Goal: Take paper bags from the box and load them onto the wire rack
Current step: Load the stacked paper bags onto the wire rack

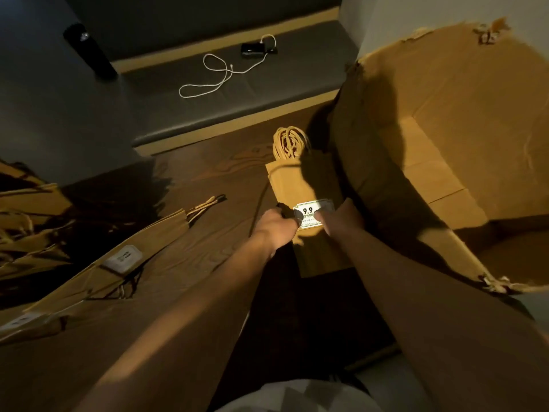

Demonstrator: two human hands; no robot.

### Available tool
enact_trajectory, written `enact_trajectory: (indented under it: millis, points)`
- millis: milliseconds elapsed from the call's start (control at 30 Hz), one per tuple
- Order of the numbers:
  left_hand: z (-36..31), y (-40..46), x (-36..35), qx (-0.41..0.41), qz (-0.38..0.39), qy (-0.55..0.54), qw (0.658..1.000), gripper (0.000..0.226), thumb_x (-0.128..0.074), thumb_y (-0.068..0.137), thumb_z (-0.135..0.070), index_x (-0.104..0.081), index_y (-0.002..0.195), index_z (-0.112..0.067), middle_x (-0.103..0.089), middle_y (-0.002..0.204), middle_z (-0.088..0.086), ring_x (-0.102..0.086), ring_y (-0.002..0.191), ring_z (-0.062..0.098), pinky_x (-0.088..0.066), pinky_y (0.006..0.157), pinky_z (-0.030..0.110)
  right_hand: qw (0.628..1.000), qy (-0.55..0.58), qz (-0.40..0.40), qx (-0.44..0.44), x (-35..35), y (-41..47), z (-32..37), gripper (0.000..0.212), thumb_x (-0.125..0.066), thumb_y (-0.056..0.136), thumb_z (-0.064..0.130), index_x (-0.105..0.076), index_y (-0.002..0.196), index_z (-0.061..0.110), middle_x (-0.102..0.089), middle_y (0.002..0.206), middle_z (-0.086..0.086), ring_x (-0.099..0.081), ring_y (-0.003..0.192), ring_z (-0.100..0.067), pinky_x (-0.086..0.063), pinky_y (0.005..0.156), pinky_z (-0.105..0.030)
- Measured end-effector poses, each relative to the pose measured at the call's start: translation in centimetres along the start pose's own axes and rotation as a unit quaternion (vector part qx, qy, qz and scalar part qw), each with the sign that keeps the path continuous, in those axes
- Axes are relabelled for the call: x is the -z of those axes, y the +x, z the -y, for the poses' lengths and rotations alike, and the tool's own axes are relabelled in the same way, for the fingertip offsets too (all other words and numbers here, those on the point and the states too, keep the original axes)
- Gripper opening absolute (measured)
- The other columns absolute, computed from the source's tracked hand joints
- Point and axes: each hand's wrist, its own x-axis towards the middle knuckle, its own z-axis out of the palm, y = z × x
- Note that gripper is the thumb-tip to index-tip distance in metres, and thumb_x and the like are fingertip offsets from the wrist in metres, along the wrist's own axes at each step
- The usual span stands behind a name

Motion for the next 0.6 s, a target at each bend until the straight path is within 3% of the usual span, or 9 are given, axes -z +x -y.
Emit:
enact_trajectory:
  millis: [33,133,233,333,433,500,600]
  points:
    - [-0.2,0.2,-0.2,0.001,0.004,-0.004,1.0,0.028,-0.064,0.092,-0.033,-0.064,0.112,-0.013,-0.069,0.104,0.013,-0.066,0.096,0.032,-0.043,0.071,0.025,1.0,-0.007,-0.002,-0.003,0.0,0.3,0.0,0.062,-0.065,0.089,0.017,-0.036,0.142,0.004,-0.048,0.14,-0.014,-0.052,0.122,-0.029,-0.039,0.062,-0.018]
    - [-0.5,0.5,-0.3,0.007,-0.001,-0.045,0.999,0.019,-0.063,0.094,-0.018,-0.063,0.112,-0.012,-0.062,0.087,0.003,-0.056,0.08,0.018,-0.04,0.065,0.021,0.998,-0.051,-0.045,0.014,-0.3,0.6,0.1,0.045,-0.061,0.089,0.019,-0.049,0.128,0.001,-0.055,0.131,-0.017,-0.056,0.117,-0.032,-0.037,0.074,-0.024]
    - [-0.3,0.7,-0.1,0.004,-0.016,-0.092,0.996,0.023,-0.064,0.091,-0.01,-0.067,0.114,-0.007,-0.07,0.099,0.008,-0.062,0.082,0.018,-0.041,0.07,0.024,0.994,-0.084,-0.066,0.033,-0.6,0.3,0.4,0.043,-0.058,0.089,0.026,-0.052,0.124,0.002,-0.057,0.129,-0.018,-0.055,0.117,-0.034,-0.041,0.081,-0.029]
    - [-0.6,0.7,0.4,-0.006,-0.039,-0.11,0.993,0.012,-0.066,0.089,-0.009,-0.061,0.098,-0.015,-0.065,0.092,0.004,-0.061,0.086,0.021,-0.052,0.078,0.032,0.983,-0.146,-0.097,0.06,-0.5,-0.3,0.8,0.046,-0.055,0.091,0.039,-0.052,0.123,0.005,-0.056,0.129,-0.017,-0.051,0.12,-0.037,-0.041,0.098,-0.041]
    - [-1.0,0.2,1.2,-0.036,-0.056,-0.168,0.983,0.03,-0.062,0.087,0.001,-0.048,0.087,-0.025,-0.063,0.093,0.004,-0.061,0.088,0.021,-0.05,0.076,0.033,0.984,-0.102,-0.111,0.095,-0.2,-0.6,1.4,0.048,-0.058,0.09,0.039,-0.053,0.124,0.005,-0.057,0.127,-0.016,-0.052,0.119,-0.036,-0.041,0.095,-0.039]
    - [-1.1,-0.2,2.3,-0.077,-0.06,-0.179,0.979,0.031,-0.056,0.089,0.008,-0.05,0.091,-0.022,-0.065,0.098,0.004,-0.061,0.09,0.02,-0.05,0.074,0.031,0.991,0.063,-0.039,0.107,0.4,-0.4,2.0,0.045,-0.069,0.083,0.031,-0.06,0.12,0.007,-0.065,0.117,-0.012,-0.061,0.109,-0.031,-0.046,0.088,-0.033]
    - [-1.3,-1.5,5.1,-0.122,-0.048,-0.171,0.977,0.027,-0.051,0.096,0.006,-0.058,0.108,-0.017,-0.062,0.104,-0.002,-0.06,0.083,0.008,-0.05,0.056,0.013,0.955,0.246,0.154,0.067,1.5,-0.8,2.8,0.041,-0.078,0.075,0.018,-0.067,0.113,0.01,-0.074,0.102,-0.01,-0.069,0.095,-0.03,-0.056,0.084,-0.043]
